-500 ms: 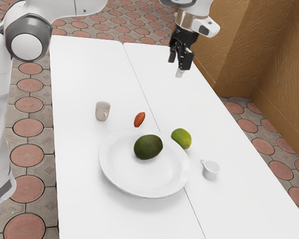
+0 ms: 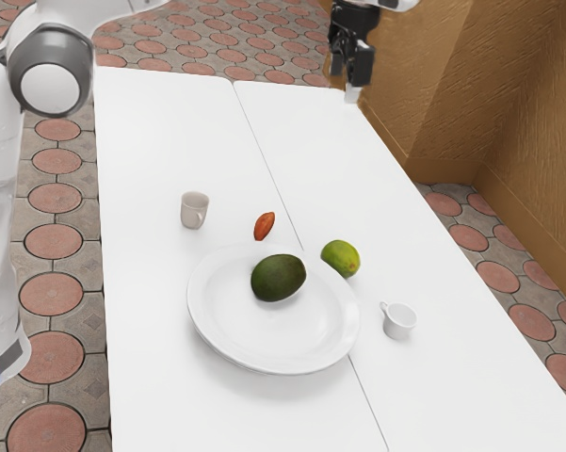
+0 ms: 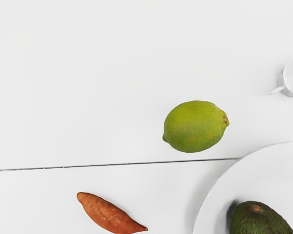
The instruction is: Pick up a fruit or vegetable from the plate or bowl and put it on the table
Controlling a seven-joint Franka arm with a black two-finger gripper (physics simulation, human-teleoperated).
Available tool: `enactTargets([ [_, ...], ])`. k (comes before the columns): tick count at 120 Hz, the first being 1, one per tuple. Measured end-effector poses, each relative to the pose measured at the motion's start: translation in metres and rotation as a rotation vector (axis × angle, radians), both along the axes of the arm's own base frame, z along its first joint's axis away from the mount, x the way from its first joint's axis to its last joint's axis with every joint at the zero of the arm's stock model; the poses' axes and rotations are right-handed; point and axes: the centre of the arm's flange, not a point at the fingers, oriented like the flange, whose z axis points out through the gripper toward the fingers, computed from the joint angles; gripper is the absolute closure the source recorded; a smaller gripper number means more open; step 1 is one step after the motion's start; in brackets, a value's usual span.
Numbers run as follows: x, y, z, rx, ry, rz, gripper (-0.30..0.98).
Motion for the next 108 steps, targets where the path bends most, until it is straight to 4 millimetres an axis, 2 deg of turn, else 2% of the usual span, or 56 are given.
enactTargets([
  [6,-0.016,0.003,0.025,-0.001,-0.025,0.006,0.0],
  [13,-0.023,0.001,0.032,-0.002,-0.011,0.009,0.0],
  [26,-0.029,-0.004,0.028,-0.008,0.032,0.008,0.0],
  [42,-0.032,-0.021,0.024,-0.042,0.069,-0.027,0.0],
  [51,-0.031,-0.027,0.014,-0.017,0.099,-0.037,0.0],
  [56,-0.039,-0.034,0.008,-0.003,0.123,-0.048,0.0],
  [60,-0.056,-0.039,0.004,0.011,0.14,-0.055,0.0],
  [66,-0.087,-0.045,-0.007,0.03,0.156,-0.064,0.0],
  [72,-0.095,-0.051,-0.019,0.042,0.159,-0.075,0.0],
  [94,-0.056,-0.073,-0.114,0.005,0.258,-0.122,0.0],
  [100,-0.045,-0.088,-0.137,-0.005,0.272,-0.15,0.0],
  [108,-0.041,-0.117,-0.151,-0.024,0.263,-0.199,0.0],
])
